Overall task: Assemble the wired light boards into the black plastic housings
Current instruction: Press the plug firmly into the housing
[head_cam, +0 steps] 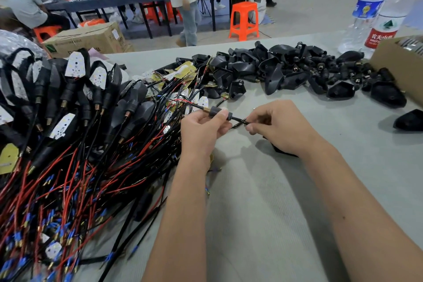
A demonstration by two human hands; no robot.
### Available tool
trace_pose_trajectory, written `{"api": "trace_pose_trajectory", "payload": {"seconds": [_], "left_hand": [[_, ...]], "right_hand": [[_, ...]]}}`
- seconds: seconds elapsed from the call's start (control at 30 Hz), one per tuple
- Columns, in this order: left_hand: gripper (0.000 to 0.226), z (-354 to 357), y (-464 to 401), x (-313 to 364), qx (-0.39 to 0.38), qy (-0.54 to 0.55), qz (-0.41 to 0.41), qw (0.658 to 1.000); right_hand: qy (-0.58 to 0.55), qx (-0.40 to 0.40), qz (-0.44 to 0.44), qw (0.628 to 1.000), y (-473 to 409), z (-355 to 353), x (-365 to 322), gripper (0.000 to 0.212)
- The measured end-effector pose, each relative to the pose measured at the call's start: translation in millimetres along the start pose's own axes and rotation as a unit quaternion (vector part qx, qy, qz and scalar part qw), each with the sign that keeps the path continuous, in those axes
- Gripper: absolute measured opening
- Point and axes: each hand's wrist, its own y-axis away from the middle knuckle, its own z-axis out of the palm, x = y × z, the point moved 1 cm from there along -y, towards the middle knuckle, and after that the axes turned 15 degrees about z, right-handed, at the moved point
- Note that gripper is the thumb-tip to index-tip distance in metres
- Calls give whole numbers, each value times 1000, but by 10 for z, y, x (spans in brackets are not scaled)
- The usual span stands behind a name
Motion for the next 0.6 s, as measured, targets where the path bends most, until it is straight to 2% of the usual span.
{"api": "trace_pose_trajectory", "payload": {"seconds": [0.17, 0.3, 0.43, 0.6], "left_hand": [[5, 87, 43, -41, -26, 0, -4, 1000], [6, 8, 9, 17, 24, 26, -14, 999], [6, -6, 14, 38, 33, 55, -27, 998], [6, 98, 84, -17, -38, 16, -40, 998]], "right_hand": [[-7, 15, -31, 999, 23, 104, -107, 4], [27, -6, 0, 1000, -9, -2, -19, 7], [8, 1, 7, 1000, -11, -15, 25, 15], [17, 10, -25, 999, 18, 61, -32, 15]]}}
